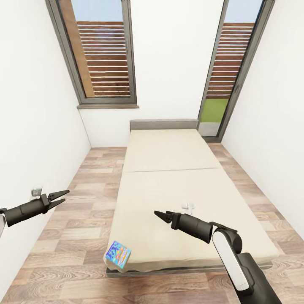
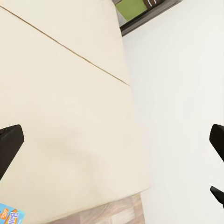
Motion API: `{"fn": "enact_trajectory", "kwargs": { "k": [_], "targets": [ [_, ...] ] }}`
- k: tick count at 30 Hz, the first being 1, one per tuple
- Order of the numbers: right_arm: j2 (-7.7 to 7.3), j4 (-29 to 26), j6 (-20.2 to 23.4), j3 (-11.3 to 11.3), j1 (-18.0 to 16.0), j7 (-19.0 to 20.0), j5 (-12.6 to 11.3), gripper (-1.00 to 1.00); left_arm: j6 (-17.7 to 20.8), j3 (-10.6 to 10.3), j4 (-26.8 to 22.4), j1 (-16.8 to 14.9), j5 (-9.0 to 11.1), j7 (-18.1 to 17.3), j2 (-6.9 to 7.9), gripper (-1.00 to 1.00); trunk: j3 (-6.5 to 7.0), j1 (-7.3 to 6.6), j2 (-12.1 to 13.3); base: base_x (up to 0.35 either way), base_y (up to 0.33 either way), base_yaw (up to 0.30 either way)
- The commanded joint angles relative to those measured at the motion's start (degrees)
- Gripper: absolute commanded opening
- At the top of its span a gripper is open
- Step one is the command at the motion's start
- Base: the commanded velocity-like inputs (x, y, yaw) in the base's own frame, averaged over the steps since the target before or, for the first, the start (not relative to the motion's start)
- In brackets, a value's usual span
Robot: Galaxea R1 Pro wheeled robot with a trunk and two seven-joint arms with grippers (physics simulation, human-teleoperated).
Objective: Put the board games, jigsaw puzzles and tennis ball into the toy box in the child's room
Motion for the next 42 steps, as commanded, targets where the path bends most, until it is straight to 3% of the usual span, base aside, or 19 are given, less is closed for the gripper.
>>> {"fn": "enact_trajectory", "kwargs": {
  "k": [1, 42],
  "targets": [
    [-0.03, -0.03, 0.22, 0.01, -0.05, 0.03, -0.06, 1.0, 0.36, 0.03, 0.01, -0.05, 0.12, -0.09, 0.01, 1.0, -0.01, 0.04, -0.11, 0.0, 0.0, 0.0],
    [-0.03, 0.05, 0.22, 0.02, -0.05, 0.0, -0.06, 1.0, 0.36, 0.03, 0.01, -0.05, 0.12, -0.09, 0.01, 1.0, 3.84, 0.04, -0.11, 0.0, 0.0, 0.0]
  ]
}}
